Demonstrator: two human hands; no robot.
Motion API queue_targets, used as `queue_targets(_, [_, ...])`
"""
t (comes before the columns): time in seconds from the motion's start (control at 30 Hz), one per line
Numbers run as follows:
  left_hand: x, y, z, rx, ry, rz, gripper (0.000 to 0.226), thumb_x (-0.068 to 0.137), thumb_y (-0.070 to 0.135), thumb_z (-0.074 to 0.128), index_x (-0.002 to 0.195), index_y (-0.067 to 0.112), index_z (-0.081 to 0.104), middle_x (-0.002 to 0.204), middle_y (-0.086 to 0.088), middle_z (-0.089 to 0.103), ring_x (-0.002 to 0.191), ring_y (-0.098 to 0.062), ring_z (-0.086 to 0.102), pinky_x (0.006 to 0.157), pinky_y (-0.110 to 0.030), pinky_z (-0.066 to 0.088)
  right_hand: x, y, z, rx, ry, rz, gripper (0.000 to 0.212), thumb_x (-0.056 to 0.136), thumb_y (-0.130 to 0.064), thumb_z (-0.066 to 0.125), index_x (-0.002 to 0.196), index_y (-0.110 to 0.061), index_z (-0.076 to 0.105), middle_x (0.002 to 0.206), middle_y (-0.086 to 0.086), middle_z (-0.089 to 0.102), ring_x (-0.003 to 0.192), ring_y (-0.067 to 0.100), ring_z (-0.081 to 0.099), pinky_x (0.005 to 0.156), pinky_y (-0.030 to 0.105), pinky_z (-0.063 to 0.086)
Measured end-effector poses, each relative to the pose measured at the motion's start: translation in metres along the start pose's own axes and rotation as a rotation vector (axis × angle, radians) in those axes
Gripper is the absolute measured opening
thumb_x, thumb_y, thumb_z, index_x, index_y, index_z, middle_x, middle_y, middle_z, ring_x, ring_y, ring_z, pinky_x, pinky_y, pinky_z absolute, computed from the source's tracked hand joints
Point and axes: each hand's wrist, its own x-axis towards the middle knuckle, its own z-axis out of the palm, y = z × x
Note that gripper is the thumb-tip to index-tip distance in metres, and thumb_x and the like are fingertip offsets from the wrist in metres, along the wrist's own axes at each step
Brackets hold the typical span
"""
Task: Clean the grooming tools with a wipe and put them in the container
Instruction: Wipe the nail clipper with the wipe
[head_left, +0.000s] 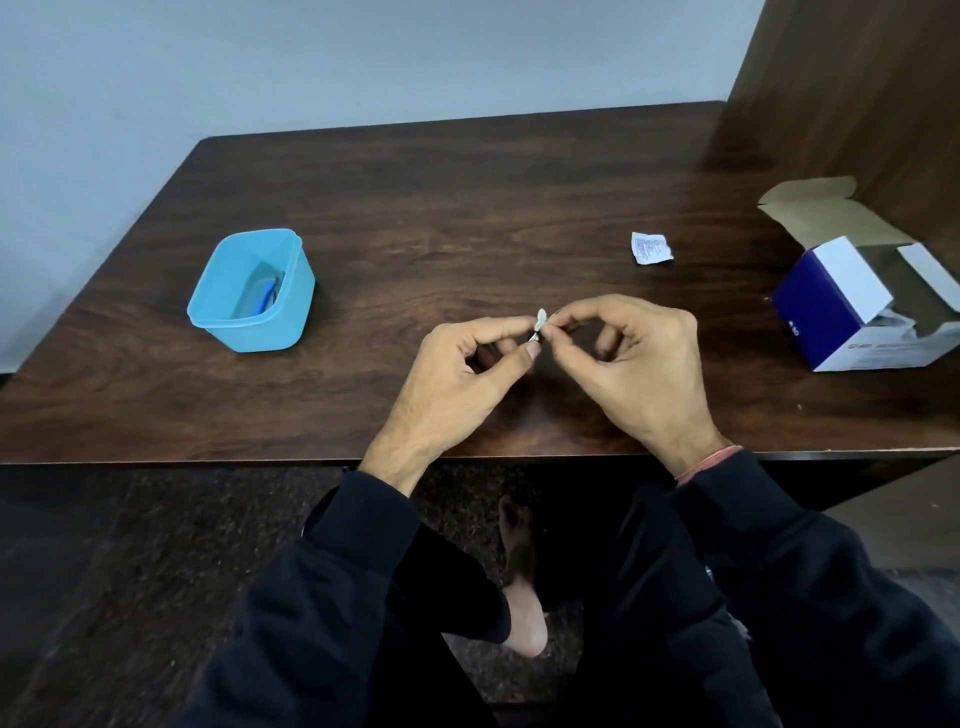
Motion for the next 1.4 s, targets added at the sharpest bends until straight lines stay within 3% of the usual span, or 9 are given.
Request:
queue_targets(0.13, [0.000, 0.001, 0.000, 0.000, 0.000, 0.010, 0.032, 0.106, 0.022, 0.078, 0.122, 0.049, 0.081, 0.093, -0.008, 0.074, 0.075, -0.024, 0.064, 0.083, -0.044, 0.059, 0.002, 0.002, -0.001, 0.078, -0.017, 0.098, 0.007, 0.090, -0.022, 0.093, 0.093, -0.025, 0.087, 0.077, -0.020, 0.076, 0.048, 0.018, 0.050, 0.058, 0.017, 0.041])
queue_targets(0.3, [0.000, 0.000, 0.000, 0.008, -0.001, 0.004, 0.028, 0.107, 0.021, 0.077, 0.127, 0.039, 0.082, 0.091, -0.002, 0.077, 0.074, -0.016, 0.062, 0.080, -0.033, 0.056, 0.004, 0.006, -0.003, 0.207, -0.075, 0.207, 0.008, 0.089, -0.021, 0.093, 0.090, -0.025, 0.087, 0.085, -0.015, 0.081, 0.050, 0.011, 0.040, 0.052, 0.020, 0.035])
queue_targets(0.53, [0.002, -0.004, 0.000, -0.006, 0.003, 0.001, 0.027, 0.107, 0.025, 0.077, 0.130, 0.036, 0.083, 0.090, 0.001, 0.077, 0.090, -0.043, 0.069, 0.082, -0.052, 0.062, 0.007, 0.013, -0.005, 0.310, -0.093, 0.291, 0.008, 0.089, -0.023, 0.095, 0.088, -0.023, 0.087, 0.083, -0.006, 0.082, 0.055, 0.016, 0.044, 0.052, 0.031, 0.035])
queue_targets(0.67, [0.002, -0.003, 0.000, -0.005, 0.001, -0.011, 0.028, 0.107, 0.024, 0.077, 0.132, 0.035, 0.082, 0.090, 0.000, 0.076, 0.087, -0.033, 0.071, 0.084, -0.046, 0.061, 0.007, 0.011, -0.005, 0.356, -0.088, 0.317, 0.009, 0.090, -0.022, 0.095, 0.088, -0.022, 0.087, 0.083, -0.005, 0.082, 0.054, 0.016, 0.046, 0.051, 0.044, 0.041])
queue_targets(0.77, [0.000, -0.002, 0.001, 0.009, -0.013, -0.016, 0.029, 0.107, 0.023, 0.078, 0.133, 0.033, 0.082, 0.088, 0.001, 0.078, 0.073, -0.021, 0.065, 0.077, -0.033, 0.057, 0.008, 0.010, -0.006, 0.369, -0.116, 0.320, 0.009, 0.090, -0.020, 0.095, 0.088, -0.020, 0.086, 0.084, -0.005, 0.083, 0.053, 0.016, 0.050, 0.049, 0.041, 0.044])
queue_targets(1.03, [0.000, 0.001, -0.001, -0.018, -0.010, -0.004, 0.030, 0.107, 0.024, 0.078, 0.129, 0.043, 0.081, 0.084, 0.008, 0.074, 0.088, -0.043, 0.070, 0.084, -0.049, 0.061, 0.008, 0.009, -0.005, 0.331, -0.113, 0.346, 0.012, 0.091, -0.026, 0.095, 0.088, -0.018, 0.085, 0.081, 0.000, 0.081, 0.050, 0.019, 0.055, 0.047, 0.028, 0.046])
queue_targets(1.17, [0.001, -0.003, 0.000, 0.010, -0.006, -0.005, 0.027, 0.106, 0.026, 0.078, 0.129, 0.040, 0.083, 0.084, 0.013, 0.071, 0.088, -0.039, 0.071, 0.082, -0.055, 0.062, 0.008, 0.007, -0.004, 0.274, -0.208, 0.312, 0.011, 0.095, -0.026, 0.091, 0.091, -0.019, 0.084, 0.090, -0.004, 0.082, 0.053, 0.026, 0.058, 0.051, 0.044, 0.053])
queue_targets(1.33, [0.002, -0.004, 0.000, 0.019, -0.005, -0.020, 0.030, 0.106, 0.025, 0.079, 0.136, 0.031, 0.081, 0.086, 0.005, 0.069, 0.075, -0.019, 0.065, 0.079, -0.030, 0.054, 0.009, 0.009, -0.004, 0.264, -0.169, 0.325, 0.014, 0.097, -0.030, 0.089, 0.089, -0.021, 0.082, 0.089, -0.004, 0.080, 0.060, 0.016, 0.056, 0.055, 0.051, 0.054])
queue_targets(1.4, [0.001, -0.002, -0.001, 0.007, -0.010, -0.011, 0.029, 0.106, 0.023, 0.079, 0.133, 0.034, 0.082, 0.090, -0.006, 0.071, 0.072, -0.025, 0.063, 0.076, -0.028, 0.052, 0.009, 0.008, -0.004, 0.278, -0.174, 0.322, 0.013, 0.097, -0.028, 0.089, 0.088, -0.021, 0.082, 0.088, -0.006, 0.080, 0.060, 0.014, 0.056, 0.053, 0.046, 0.052])
